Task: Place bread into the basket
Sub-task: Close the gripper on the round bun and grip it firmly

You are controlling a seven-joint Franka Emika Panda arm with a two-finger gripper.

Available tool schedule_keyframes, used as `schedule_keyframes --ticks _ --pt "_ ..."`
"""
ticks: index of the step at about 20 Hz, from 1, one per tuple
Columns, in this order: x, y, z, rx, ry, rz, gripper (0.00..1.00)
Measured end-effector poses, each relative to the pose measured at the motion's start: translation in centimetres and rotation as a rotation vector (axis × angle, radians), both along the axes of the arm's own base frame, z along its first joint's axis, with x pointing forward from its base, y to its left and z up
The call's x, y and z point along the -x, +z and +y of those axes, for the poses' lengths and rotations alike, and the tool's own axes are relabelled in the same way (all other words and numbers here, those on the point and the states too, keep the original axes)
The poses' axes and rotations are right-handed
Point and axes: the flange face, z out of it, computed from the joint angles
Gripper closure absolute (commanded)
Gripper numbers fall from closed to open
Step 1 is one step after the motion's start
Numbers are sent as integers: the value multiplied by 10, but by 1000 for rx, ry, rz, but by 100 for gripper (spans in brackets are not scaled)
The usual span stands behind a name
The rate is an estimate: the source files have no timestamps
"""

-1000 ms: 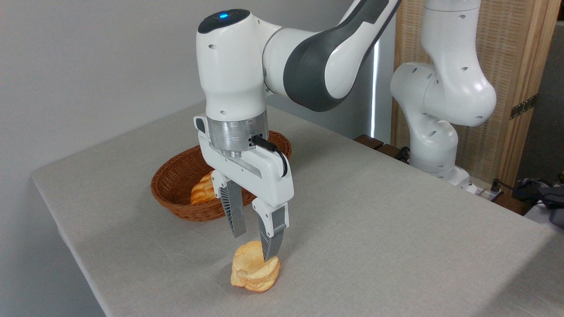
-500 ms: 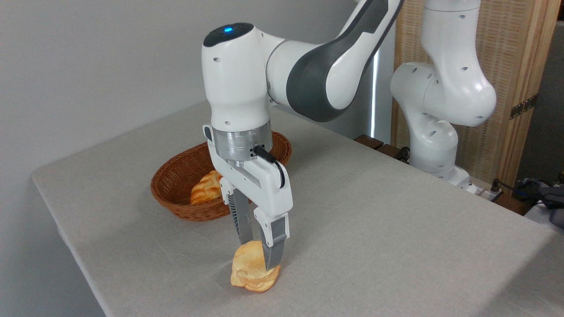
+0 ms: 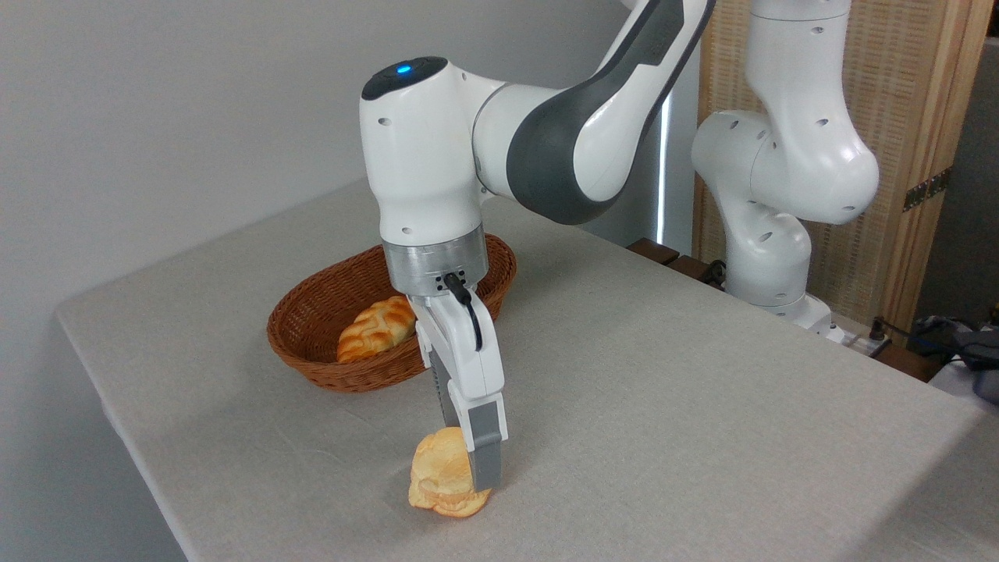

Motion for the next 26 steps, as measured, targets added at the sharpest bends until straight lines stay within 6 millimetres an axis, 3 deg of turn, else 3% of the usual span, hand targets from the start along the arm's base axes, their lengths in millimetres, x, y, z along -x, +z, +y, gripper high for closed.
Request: schedule_keyframes --ticks 13,23,25,26 --pt "-11 2 2 2 -5 -95 3" --pt "-7 -15 5 2 1 -61 7" --pt "-8 -14 5 3 0 -70 23" --pt "-9 -13 5 3 -1 -87 39"
